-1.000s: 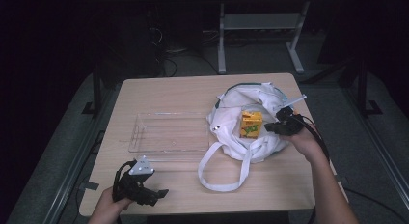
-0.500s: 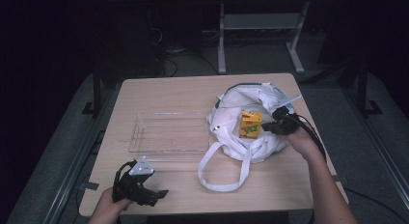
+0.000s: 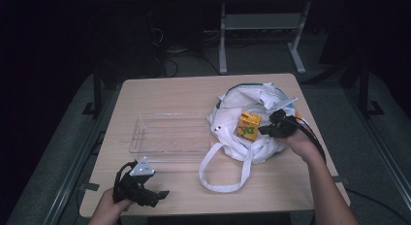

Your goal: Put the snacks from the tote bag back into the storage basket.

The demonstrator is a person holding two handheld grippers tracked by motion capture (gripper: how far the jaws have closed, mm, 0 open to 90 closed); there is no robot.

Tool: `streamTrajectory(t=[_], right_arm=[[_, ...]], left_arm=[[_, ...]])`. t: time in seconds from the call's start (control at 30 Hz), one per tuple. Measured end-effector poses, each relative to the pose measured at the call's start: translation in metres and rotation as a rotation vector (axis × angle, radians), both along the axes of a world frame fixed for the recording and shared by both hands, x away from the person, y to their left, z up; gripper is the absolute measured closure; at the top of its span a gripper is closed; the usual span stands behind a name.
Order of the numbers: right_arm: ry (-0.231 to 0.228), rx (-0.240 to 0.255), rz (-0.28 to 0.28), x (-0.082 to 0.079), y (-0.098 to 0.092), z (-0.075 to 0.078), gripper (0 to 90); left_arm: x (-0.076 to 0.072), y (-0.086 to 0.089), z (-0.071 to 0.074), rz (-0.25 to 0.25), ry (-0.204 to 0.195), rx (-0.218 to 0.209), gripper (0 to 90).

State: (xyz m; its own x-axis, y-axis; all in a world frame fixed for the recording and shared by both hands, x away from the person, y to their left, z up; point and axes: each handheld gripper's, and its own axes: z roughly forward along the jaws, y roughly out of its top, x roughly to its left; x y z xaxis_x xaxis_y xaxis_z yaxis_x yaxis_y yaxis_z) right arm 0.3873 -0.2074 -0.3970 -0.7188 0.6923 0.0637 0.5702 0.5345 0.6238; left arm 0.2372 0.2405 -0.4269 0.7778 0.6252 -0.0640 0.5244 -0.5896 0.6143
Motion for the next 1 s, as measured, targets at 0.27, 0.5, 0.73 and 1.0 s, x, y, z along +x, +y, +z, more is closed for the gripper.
streamTrajectory(t=[0.27, 0.5, 0.73, 1.0], right_arm=[[0.002, -0.006, 0.041, -0.004, 0.007, 0.001, 89.6], [-0.003, -0.009, 0.018, -0.003, 0.002, 0.002, 89.6], [-0.024, -0.003, -0.052, 0.003, -0.009, 0.002, 89.6], [-0.033, 0.005, -0.068, 0.011, -0.013, 0.000, 89.6]], left_arm=[[0.000, -0.001, 0.000, -0.005, 0.001, 0.000, 13.3], [0.000, 0.000, 0.000, -0.004, 0.000, 0.000, 13.3], [-0.001, 0.000, 0.000, -0.002, -0.002, 0.003, 13.3], [-0.005, 0.004, -0.001, 0.014, -0.008, 0.008, 13.3]])
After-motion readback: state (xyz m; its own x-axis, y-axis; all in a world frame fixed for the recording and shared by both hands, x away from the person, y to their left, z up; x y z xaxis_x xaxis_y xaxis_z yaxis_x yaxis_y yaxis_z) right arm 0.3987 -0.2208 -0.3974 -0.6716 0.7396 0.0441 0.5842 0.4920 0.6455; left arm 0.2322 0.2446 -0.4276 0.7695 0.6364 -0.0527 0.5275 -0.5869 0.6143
